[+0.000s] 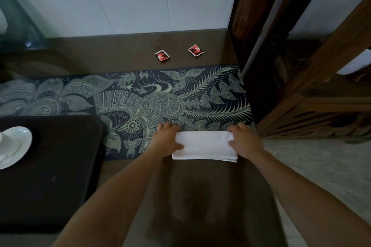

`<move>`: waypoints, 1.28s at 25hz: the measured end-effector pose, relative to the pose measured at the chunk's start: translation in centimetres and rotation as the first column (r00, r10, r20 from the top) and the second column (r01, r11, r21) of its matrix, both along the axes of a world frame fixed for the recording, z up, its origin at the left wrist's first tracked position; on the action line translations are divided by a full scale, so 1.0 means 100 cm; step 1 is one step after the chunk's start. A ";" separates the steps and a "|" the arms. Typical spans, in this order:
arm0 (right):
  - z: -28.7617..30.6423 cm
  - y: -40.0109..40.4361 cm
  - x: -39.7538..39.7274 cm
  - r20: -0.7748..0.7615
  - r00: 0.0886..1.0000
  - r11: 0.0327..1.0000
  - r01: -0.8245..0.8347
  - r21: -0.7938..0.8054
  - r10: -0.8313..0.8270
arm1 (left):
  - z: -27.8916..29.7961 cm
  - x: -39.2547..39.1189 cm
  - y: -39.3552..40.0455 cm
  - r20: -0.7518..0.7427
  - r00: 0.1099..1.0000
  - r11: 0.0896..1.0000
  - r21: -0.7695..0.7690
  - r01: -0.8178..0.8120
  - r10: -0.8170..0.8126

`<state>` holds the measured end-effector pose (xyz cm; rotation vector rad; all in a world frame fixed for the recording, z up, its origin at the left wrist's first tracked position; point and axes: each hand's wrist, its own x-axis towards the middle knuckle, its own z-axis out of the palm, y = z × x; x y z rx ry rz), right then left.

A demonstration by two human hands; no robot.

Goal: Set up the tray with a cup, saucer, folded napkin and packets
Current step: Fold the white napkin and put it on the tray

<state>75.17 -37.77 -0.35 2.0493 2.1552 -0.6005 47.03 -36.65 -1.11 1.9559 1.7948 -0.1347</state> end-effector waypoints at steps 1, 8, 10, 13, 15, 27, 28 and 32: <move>0.002 0.001 -0.002 -0.036 0.999 0.999 0.041 0.004 -0.041 | 0.001 0.001 0.002 0.026 0.999 0.999 -0.006 -0.039 0.039; 0.020 -0.015 0.000 -0.424 0.832 0.934 0.323 -0.152 -0.357 | 0.019 -0.001 -0.009 0.334 0.796 0.858 -0.298 -0.418 0.504; 0.029 -0.028 -0.004 -0.613 0.629 0.874 0.416 -0.253 -0.477 | 0.029 -0.006 -0.023 0.481 0.505 0.697 -0.458 -0.552 0.716; 0.045 -0.045 -0.017 -0.745 0.450 0.844 0.455 -0.282 -0.492 | 0.054 -0.013 -0.050 0.588 0.153 0.552 -0.594 -0.585 0.795; 0.060 -0.053 -0.028 -0.796 0.429 0.870 0.434 -0.234 -0.427 | 0.071 -0.024 -0.069 0.661 0.022 0.556 -0.614 -0.560 0.750; 0.100 -0.072 -0.188 -0.886 0.445 0.989 0.115 -0.090 -0.132 | 0.106 -0.184 -0.147 0.824 0.150 0.622 -0.280 -0.731 0.547; 0.098 -0.073 -0.206 -0.882 0.457 0.992 0.101 -0.079 -0.117 | 0.105 -0.202 -0.150 0.818 0.155 0.622 -0.283 -0.730 0.554; 0.088 -0.081 -0.290 -0.865 0.483 0.991 0.087 -0.105 -0.134 | 0.100 -0.286 -0.159 0.783 0.192 0.629 -0.300 -0.717 0.592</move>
